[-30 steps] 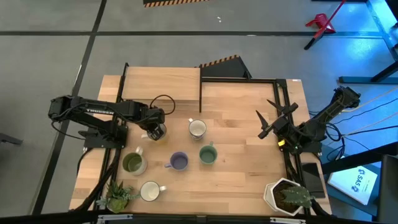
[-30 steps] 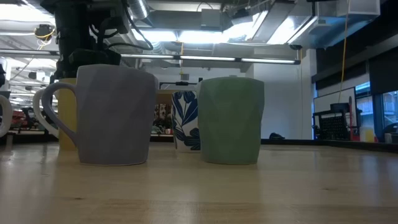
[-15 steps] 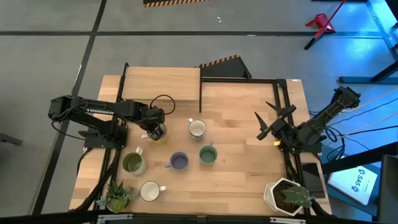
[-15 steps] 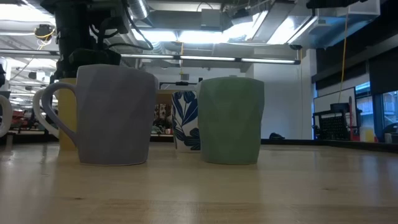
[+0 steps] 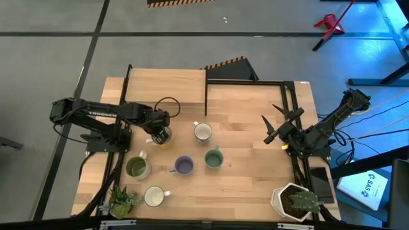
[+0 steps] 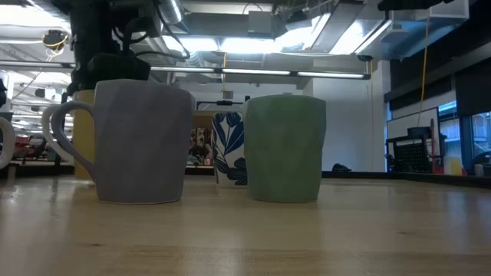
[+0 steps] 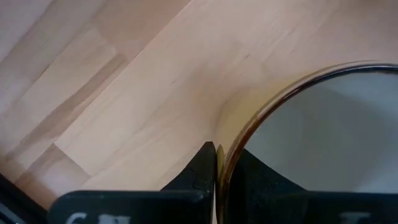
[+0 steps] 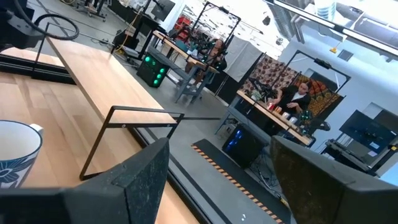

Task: Place coffee mugs
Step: Put the yellow cup on the shelf

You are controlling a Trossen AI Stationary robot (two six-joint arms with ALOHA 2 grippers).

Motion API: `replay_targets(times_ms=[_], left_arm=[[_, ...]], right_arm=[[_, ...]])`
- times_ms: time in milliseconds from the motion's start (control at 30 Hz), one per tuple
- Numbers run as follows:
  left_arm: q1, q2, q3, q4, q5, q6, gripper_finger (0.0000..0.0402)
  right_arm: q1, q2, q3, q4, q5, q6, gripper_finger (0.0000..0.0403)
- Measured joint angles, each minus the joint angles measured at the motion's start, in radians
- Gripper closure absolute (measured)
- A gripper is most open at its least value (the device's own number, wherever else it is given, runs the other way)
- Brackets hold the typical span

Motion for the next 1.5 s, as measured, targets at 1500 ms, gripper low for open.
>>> replay_targets(times_ms=[1500], left_arm=[[-0.011, -0.113, 0.264, -0.052, -0.018, -0.137, 0.0383]], right_arm=[[0.0, 0.0, 0.0, -0.006, 0.0, 0.0, 0.0132]])
